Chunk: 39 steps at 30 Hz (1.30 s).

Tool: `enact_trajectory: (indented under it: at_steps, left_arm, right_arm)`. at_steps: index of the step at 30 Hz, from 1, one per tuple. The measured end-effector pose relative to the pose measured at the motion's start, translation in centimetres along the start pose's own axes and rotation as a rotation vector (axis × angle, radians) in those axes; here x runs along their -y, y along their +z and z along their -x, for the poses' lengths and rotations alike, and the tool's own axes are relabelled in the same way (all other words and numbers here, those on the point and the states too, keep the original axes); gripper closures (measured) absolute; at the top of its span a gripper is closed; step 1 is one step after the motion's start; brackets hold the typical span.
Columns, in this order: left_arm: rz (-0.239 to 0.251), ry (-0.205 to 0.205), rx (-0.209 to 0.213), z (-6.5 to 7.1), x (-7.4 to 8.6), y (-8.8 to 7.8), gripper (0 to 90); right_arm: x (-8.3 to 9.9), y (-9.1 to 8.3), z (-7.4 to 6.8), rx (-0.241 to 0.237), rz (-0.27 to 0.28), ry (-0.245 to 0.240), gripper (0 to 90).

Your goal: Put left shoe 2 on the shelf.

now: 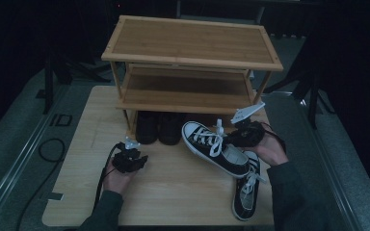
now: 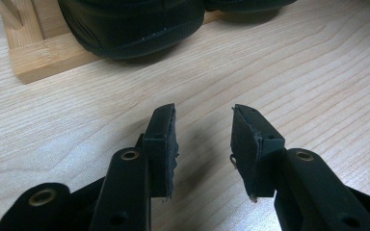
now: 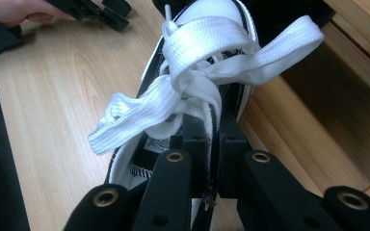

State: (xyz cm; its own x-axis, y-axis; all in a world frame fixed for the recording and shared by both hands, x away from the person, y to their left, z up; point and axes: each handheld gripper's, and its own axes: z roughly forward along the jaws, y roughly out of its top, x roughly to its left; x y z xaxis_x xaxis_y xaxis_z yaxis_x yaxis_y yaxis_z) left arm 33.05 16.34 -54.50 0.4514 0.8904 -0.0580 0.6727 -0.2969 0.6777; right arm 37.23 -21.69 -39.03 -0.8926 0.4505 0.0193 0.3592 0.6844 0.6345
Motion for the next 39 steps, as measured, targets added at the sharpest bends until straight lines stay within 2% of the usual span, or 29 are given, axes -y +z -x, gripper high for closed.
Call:
enact_trajectory:
  at_steps: [12, 22, 27, 34, 39]
  left_arm:
    - [-0.001, 0.003, 0.003, 0.2, 0.0, 0.1, 61.1]
    - [-0.004, 0.007, 0.003, 0.2, 0.0, 0.1, 61.0]
    - [-0.002, 0.004, 0.003, 0.1, 0.0, 0.1, 61.0]
    - [-0.002, 0.003, 0.004, 0.2, 0.0, 0.1, 61.0]
    - [-0.006, 0.006, 0.005, 0.2, 0.0, 0.2, 61.0]
  right_arm:
    - [-0.7, -0.9, 0.0, -0.043, 0.050, -0.010, 86.4]
    - [-1.7, -1.6, -0.3, -0.050, 0.100, -0.029, 86.3]
    - [-2.5, -1.7, -0.6, -0.054, 0.107, -0.055, 86.3]
    - [-3.2, -2.0, -0.9, -0.072, 0.124, -0.060, 86.4]
    - [-3.8, -2.2, -1.1, -0.066, 0.140, -0.078, 86.3]
